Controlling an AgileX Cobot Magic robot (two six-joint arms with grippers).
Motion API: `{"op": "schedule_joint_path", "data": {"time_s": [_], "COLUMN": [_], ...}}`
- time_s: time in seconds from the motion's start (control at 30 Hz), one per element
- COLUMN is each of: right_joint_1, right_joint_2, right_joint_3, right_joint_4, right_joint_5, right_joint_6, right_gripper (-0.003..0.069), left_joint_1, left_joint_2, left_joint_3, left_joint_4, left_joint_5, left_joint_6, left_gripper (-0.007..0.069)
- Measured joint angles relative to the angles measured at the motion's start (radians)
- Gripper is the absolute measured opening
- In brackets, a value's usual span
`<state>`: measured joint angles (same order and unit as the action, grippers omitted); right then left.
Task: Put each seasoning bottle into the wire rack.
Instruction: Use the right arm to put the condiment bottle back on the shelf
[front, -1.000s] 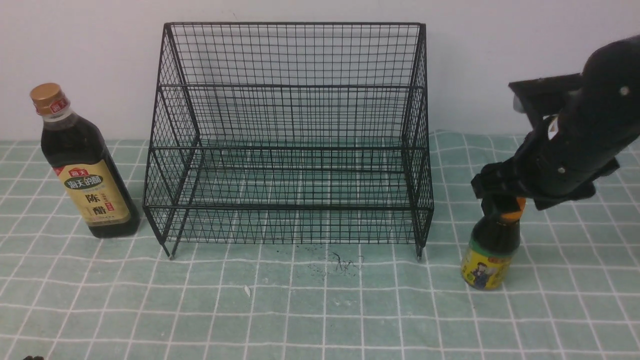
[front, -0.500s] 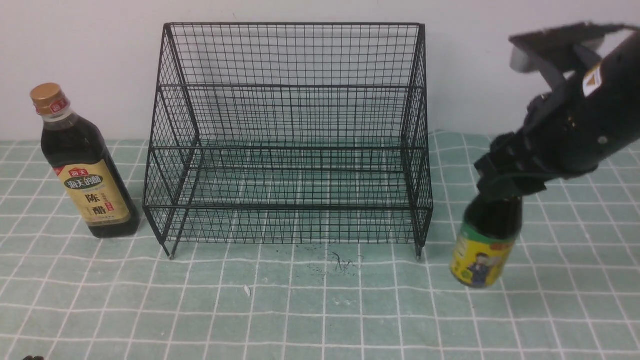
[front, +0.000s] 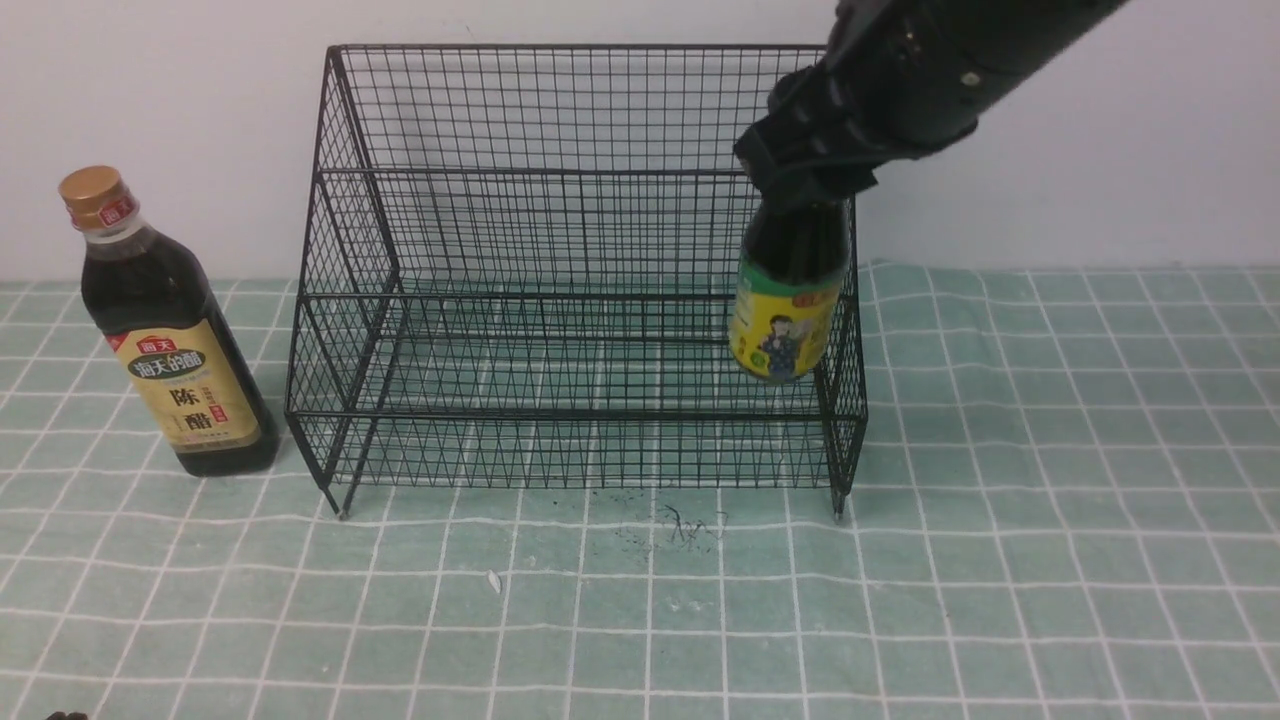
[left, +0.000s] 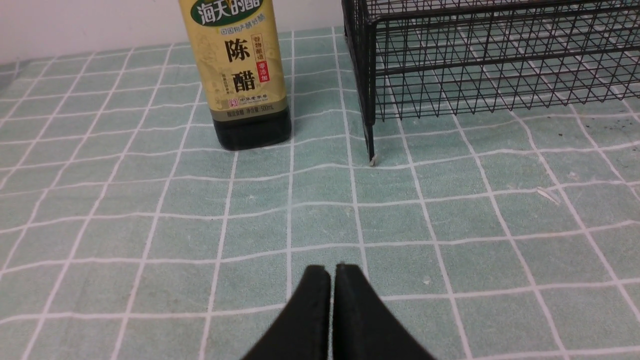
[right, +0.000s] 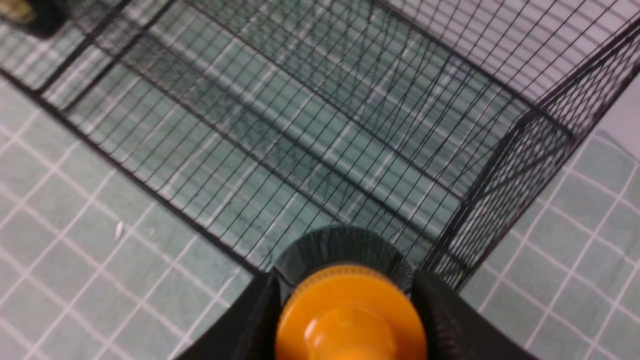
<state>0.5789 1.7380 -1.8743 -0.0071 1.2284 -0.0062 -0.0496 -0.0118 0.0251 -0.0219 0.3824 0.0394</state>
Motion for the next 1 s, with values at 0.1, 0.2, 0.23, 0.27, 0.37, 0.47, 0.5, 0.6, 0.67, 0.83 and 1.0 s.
{"op": "schedule_joint_path", "data": {"time_s": [0.1,0.2,0.23,0.27,0.37,0.47,0.5,0.6,0.67,0.83,1.0], "right_joint_1": [0.000,0.000,0.000,0.000,0.000,0.000,0.000,0.000,0.000,0.000,0.000], "right_joint_2": [0.082,0.147,0.154,0.169,0.215,0.251,0.264,0.287,0.288,0.288,0.273], "right_joint_3": [-0.061,-0.088,-0.088,-0.088,-0.088,-0.092,-0.093,-0.093,-0.096,-0.096,-0.096], "right_joint_4": [-0.008,-0.004,-0.003,-0.003,-0.003,-0.001,-0.001,0.000,0.001,0.001,0.001], "right_joint_5": [0.008,0.009,0.010,0.012,0.028,0.038,0.039,0.039,0.031,0.034,0.030], "right_joint_6": [0.000,0.001,0.001,0.001,0.006,0.006,0.006,0.048,0.079,0.096,0.099], "right_gripper": [0.0307,0.0307,0.0307,0.0307,0.0307,0.0307,0.0307,0.0307,0.0307,0.0328,0.0443], "left_joint_1": [0.000,0.000,0.000,0.000,0.000,0.000,0.000,0.000,0.000,0.000,0.000], "left_joint_2": [0.000,0.000,0.000,0.000,0.000,0.000,0.000,0.000,0.000,0.000,0.000], "left_joint_3": [0.000,0.000,0.000,0.000,0.000,0.000,0.000,0.000,0.000,0.000,0.000], "left_joint_4": [0.000,0.000,0.000,0.000,0.000,0.000,0.000,0.000,0.000,0.000,0.000], "left_joint_5": [0.000,0.000,0.000,0.000,0.000,0.000,0.000,0.000,0.000,0.000,0.000], "left_joint_6": [0.000,0.000,0.000,0.000,0.000,0.000,0.000,0.000,0.000,0.000,0.000], "left_gripper": [-0.0006,-0.0006,-0.0006,-0.0006,-0.0006,-0.0006,-0.0006,-0.0006,-0.0006,-0.0006,-0.0006]}}
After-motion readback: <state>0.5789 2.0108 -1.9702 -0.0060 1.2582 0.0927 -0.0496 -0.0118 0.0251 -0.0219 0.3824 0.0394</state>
